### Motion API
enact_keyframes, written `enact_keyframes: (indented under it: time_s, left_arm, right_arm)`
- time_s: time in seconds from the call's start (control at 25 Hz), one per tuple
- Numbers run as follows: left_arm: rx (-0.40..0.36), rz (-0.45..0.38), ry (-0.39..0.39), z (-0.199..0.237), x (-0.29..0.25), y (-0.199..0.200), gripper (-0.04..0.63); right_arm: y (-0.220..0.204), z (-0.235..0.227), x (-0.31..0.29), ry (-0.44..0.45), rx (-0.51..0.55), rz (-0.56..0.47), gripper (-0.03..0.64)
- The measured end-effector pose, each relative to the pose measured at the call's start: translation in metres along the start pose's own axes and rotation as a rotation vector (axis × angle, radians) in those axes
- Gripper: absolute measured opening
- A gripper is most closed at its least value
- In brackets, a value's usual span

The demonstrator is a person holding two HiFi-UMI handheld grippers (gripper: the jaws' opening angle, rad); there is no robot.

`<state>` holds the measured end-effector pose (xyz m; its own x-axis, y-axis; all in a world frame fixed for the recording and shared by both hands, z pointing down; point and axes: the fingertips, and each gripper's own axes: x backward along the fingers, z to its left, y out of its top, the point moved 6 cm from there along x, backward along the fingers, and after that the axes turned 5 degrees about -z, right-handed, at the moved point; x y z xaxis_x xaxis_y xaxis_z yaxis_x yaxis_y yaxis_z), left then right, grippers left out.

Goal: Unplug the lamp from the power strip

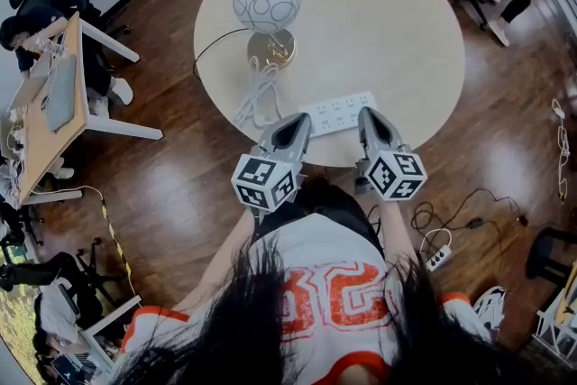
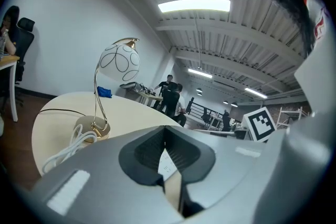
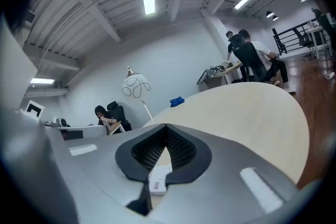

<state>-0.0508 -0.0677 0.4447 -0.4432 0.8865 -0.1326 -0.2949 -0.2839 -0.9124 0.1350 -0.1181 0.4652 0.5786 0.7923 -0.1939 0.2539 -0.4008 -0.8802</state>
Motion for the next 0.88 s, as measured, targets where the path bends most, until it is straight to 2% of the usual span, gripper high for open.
enact_keyframes:
  time_s: [0.24, 0.88]
  left_arm:
    - [-0.004, -0.029, -0.016, -0.003, 0.006, 0.006, 0.000]
    - [-0.005, -0.045, -0.022, 0.003, 0.009, 0.011, 0.000]
  right_arm:
    - [0.012, 0.031, 0.002, 0.045, 0.097, -0.037, 0.002]
    - [0.009, 0.055, -0.004, 0.070, 0.171, -0.014, 0.000]
